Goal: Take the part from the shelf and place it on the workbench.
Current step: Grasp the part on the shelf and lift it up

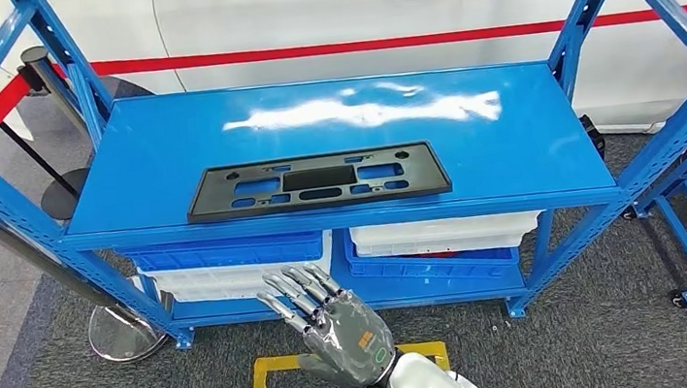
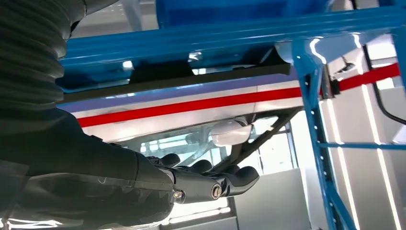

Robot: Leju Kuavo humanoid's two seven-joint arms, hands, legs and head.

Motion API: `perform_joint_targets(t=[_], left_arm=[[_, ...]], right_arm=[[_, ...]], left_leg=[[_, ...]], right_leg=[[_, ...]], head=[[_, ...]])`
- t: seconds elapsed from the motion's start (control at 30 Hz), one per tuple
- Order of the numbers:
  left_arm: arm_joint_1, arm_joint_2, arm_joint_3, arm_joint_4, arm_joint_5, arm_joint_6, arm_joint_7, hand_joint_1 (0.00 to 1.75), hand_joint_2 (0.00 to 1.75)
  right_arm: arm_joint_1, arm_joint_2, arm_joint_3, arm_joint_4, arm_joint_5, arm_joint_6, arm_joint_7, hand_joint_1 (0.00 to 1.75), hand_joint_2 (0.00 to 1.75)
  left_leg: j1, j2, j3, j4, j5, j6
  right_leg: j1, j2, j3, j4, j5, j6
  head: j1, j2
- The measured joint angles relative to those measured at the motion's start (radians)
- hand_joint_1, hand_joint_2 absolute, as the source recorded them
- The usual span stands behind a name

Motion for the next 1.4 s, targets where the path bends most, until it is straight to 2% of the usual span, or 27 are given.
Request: perform_joint_targets(t=[0.03, 0.07, 0.13, 0.17, 0.2, 0.3, 0.37, 0.47, 0.5, 0.53, 0.57, 0.6, 0.67, 0.7, 0.8, 0.87, 0.9, 0.97, 1.0, 1.03, 1.07, 1.13, 1.17, 1.2, 1.23, 1.33, 1.4], left_arm=[[0.000, 0.000, 0.002, 0.000, -0.004, 0.000, 0.000, 0.00, 0.00], [0.000, 0.000, 0.004, 0.000, -0.008, 0.000, 0.000, 0.00, 0.00], [0.000, -0.002, 0.005, 0.000, -0.014, -0.001, 0.000, 0.00, 0.00], [0.000, -0.003, 0.006, 0.000, -0.016, -0.001, 0.000, 0.00, 0.00], [-0.001, -0.004, 0.008, 0.000, -0.019, -0.002, 0.000, 0.00, 0.00], [-0.003, -0.005, 0.015, 0.000, -0.038, -0.004, 0.000, 0.00, 0.00], [-0.005, -0.007, 0.020, 0.000, -0.054, -0.006, 0.000, 0.00, 0.00], [-0.005, -0.008, 0.031, 0.000, -0.075, -0.007, 0.000, 0.00, 0.00], [-0.004, -0.008, 0.034, 0.000, -0.081, -0.007, 0.000, 0.00, 0.00], [-0.003, -0.008, 0.037, 0.000, -0.085, -0.007, 0.000, 0.00, 0.00], [-0.003, -0.008, 0.040, 0.000, -0.087, -0.007, 0.000, 0.00, 0.00], [-0.002, -0.008, 0.043, 0.000, -0.089, -0.007, 0.000, 0.00, 0.00], [-0.004, -0.008, 0.050, 0.000, -0.091, -0.007, 0.001, 0.00, 0.00], [-0.005, -0.009, 0.053, 0.000, -0.092, -0.008, 0.002, 0.00, 0.00], [-0.004, -0.010, 0.058, 0.000, -0.099, -0.012, 0.002, 0.00, 0.00], [-0.005, -0.011, 0.060, 0.000, -0.104, -0.015, 0.001, 0.00, 0.00], [-0.006, -0.013, 0.062, 0.000, -0.105, -0.017, 0.001, 0.00, 0.00], [-0.008, -0.013, 0.064, 0.000, -0.106, -0.018, 0.000, 0.00, 0.00], [-0.008, -0.014, 0.066, 0.000, -0.107, -0.019, 0.000, 0.00, 0.00], [-0.007, -0.014, 0.068, 0.000, -0.109, -0.019, 0.000, 0.00, 0.00], [-0.007, -0.014, 0.071, 0.000, -0.112, -0.020, 0.000, 0.00, 0.00], [-0.007, -0.016, 0.075, 0.000, -0.117, -0.021, 0.000, 0.00, 0.00], [-0.007, -0.017, 0.076, 0.000, -0.118, -0.021, 0.000, 0.00, 0.00], [-0.008, -0.018, 0.077, 0.000, -0.118, -0.021, 0.000, 0.00, 0.00], [-0.008, -0.019, 0.078, 0.000, -0.119, -0.021, 0.000, 0.00, 0.00], [-0.009, -0.019, 0.078, 0.000, -0.121, -0.022, 0.000, 0.00, 0.00], [-0.011, -0.021, 0.079, 0.000, -0.125, -0.023, 0.000, 0.00, 0.00]], right_arm=[[0.001, 0.000, -0.005, 0.004, 0.009, 0.000, 0.008, 0.00, 1.75], [0.001, 0.000, -0.011, 0.009, 0.015, 0.000, 0.013, 0.00, 1.75], [-0.001, 0.000, -0.021, 0.017, 0.020, 0.000, 0.019, 0.00, 1.75], [-0.002, 0.001, -0.025, 0.022, 0.023, 0.000, 0.024, 0.00, 1.75], [-0.003, 0.002, -0.030, 0.028, 0.028, 0.000, 0.032, 0.00, 1.75], [-0.005, 0.017, -0.058, 0.072, 0.057, -0.009, 0.078, 0.00, 1.75], [-0.014, 0.035, -0.088, 0.123, 0.092, -0.034, 0.117, 0.00, 1.75], [-0.031, 0.061, -0.147, 0.218, 0.153, -0.090, 0.174, 0.00, 1.75], [-0.033, 0.067, -0.168, 0.246, 0.161, -0.106, 0.183, 0.00, 1.75], [-0.033, 0.072, -0.187, 0.271, 0.162, -0.120, 0.186, 0.00, 1.75], [-0.033, 0.077, -0.202, 0.292, 0.160, -0.130, 0.186, 0.00, 1.75], [-0.033, 0.082, -0.214, 0.309, 0.158, -0.137, 0.184, 0.00, 1.75], [-0.034, 0.091, -0.229, 0.337, 0.156, -0.143, 0.179, 0.00, 1.75], [-0.034, 0.096, -0.234, 0.347, 0.156, -0.143, 0.178, 0.00, 1.75], [-0.037, 0.107, -0.244, 0.366, 0.150, -0.140, 0.174, 0.00, 1.75], [-0.042, 0.112, -0.246, 0.372, 0.141, -0.136, 0.169, 0.00, 1.75], [-0.046, 0.114, -0.246, 0.374, 0.138, -0.134, 0.167, 0.00, 1.75], [-0.050, 0.116, -0.247, 0.380, 0.133, -0.130, 0.163, 0.00, 1.75], [-0.050, 0.116, -0.247, 0.383, 0.130, -0.128, 0.162, 0.00, 1.75], [-0.050, 0.116, -0.247, 0.386, 0.127, -0.127, 0.160, 0.00, 1.75], [-0.050, 0.116, -0.247, 0.388, 0.125, -0.126, 0.159, 0.00, 1.75], [-0.052, 0.118, -0.247, 0.390, 0.122, -0.125, 0.157, 0.00, 1.75], [-0.053, 0.119, -0.247, 0.390, 0.122, -0.125, 0.156, 0.00, 1.75], [-0.055, 0.120, -0.247, 0.390, 0.122, -0.125, 0.156, 0.00, 1.75], [-0.056, 0.121, -0.247, 0.391, 0.122, -0.125, 0.156, 0.00, 1.75], [-0.058, 0.125, -0.247, 0.392, 0.116, -0.125, 0.154, 0.00, 1.75], [-0.062, 0.130, -0.247, 0.392, 0.108, -0.126, 0.150, 0.00, 1.75]], left_leg=[[-0.001, -0.001, 0.003, 0.000, -0.003, 0.000], [-0.001, -0.002, 0.008, 0.000, -0.006, -0.001], [-0.003, -0.005, 0.019, 0.000, -0.013, -0.007], [-0.005, -0.006, 0.022, 0.001, -0.017, -0.011], [-0.006, -0.006, 0.024, 0.001, -0.020, -0.017], [-0.006, -0.004, 0.029, -0.003, -0.026, -0.035], [-0.004, -0.001, 0.015, 0.038, -0.051, -0.044], [-0.002, 0.000, -0.081, 0.222, -0.128, -0.054], [-0.002, 0.000, -0.109, 0.265, -0.135, -0.057], [-0.001, 0.000, -0.120, 0.273, -0.122, -0.058], [-0.001, 0.000, -0.112, 0.240, -0.089, -0.058], [0.000, 0.001, -0.086, 0.174, -0.044, -0.056], [-0.003, 0.000, -0.031, 0.049, 0.011, -0.048], [-0.005, 0.000, -0.016, 0.014, 0.019, -0.043], [-0.007, -0.001, -0.010, -0.002, 0.014, -0.026], [-0.002, 0.000, -0.003, -0.011, 0.015, -0.013], [0.000, 0.000, 0.001, -0.014, 0.014, -0.007], [0.000, 0.001, 0.004, -0.015, 0.009, 0.000], [0.000, 0.000, 0.007, -0.015, 0.007, 0.001], [0.000, 0.000, 0.010, -0.014, 0.003, 0.000], [0.000, -0.001, 0.016, -0.014, 0.000, -0.002], [0.000, -0.004, 0.031, -0.014, -0.010, -0.007], [-0.002, -0.004, 0.036, -0.013, -0.016, -0.013], [-0.003, -0.004, 0.039, -0.013, -0.020, -0.019], [-0.004, -0.005, 0.039, -0.013, -0.024, -0.025], [-0.002, -0.003, 0.044, -0.013, -0.033, -0.045], [-0.001, -0.001, 0.020, 0.049, -0.068, -0.053]], right_leg=[[0.000, 0.000, -0.008, -0.003, 0.020, -0.002], [0.001, 0.000, 0.005, -0.044, 0.056, -0.005], [0.005, 0.000, 0.062, -0.180, 0.132, -0.017], [0.007, 0.000, 0.085, -0.233, 0.151, -0.022], [0.010, 0.000, 0.097, -0.262, 0.156, -0.026], [0.010, 0.003, 0.105, -0.280, 0.152, -0.034], [0.004, 0.003, 0.118, -0.291, 0.153, -0.044], [0.004, 0.000, 0.130, -0.294, 0.147, -0.053], [0.004, -0.001, 0.133, -0.294, 0.144, -0.054], [0.004, 0.000, 0.136, -0.293, 0.141, -0.053], [0.004, 0.000, 0.141, -0.292, 0.136, -0.052], [0.004, 0.001, 0.147, -0.291, 0.131, -0.050], [0.007, 0.003, 0.154, -0.287, 0.120, -0.042], [0.009, 0.003, 0.155, -0.285, 0.116, -0.037], [0.009, 0.004, 0.155, -0.286, 0.111, -0.023], [0.007, 0.004, 0.142, -0.253, 0.090, -0.013], [0.006, 0.003, 0.119, -0.207, 0.066, -0.007], [0.002, 0.003, 0.042, -0.071, 0.012, 0.000], [0.000, 0.003, 0.007, -0.015, -0.001, 0.002], [-0.002, 0.003, -0.013, 0.007, 0.007, 0.003], [-0.003, 0.002, -0.012, -0.013, 0.036, 0.003], [-0.005, 0.002, 0.041, -0.145, 0.123, -0.002], [-0.003, 0.002, 0.070, -0.211, 0.150, -0.006], [-0.001, 0.002, 0.088, -0.254, 0.163, -0.010], [0.002, 0.003, 0.096, -0.273, 0.162, -0.014], [0.002, 0.006, 0.104, -0.283, 0.157, -0.032], [-0.001, 0.005, 0.117, -0.292, 0.155, -0.045]], head=[[0.000, 0.000], [0.000, 0.000], [0.000, 0.000], [0.001, 0.000], [0.000, 0.000], [0.000, 0.000], [-0.002, 0.000], [-0.007, 0.000], [-0.007, 0.000], [-0.007, 0.000], [-0.007, 0.000], [-0.007, 0.000], [-0.007, 0.000], [-0.007, 0.000], [-0.006, 0.000], [-0.003, 0.000], [-0.002, 0.000], [0.001, 0.000], [0.001, 0.000], [0.001, 0.000], [0.001, 0.000], [0.002, 0.000], [0.002, 0.000], [0.001, 0.000], [0.001, 0.000], [0.000, 0.000], [-0.005, 0.000]])
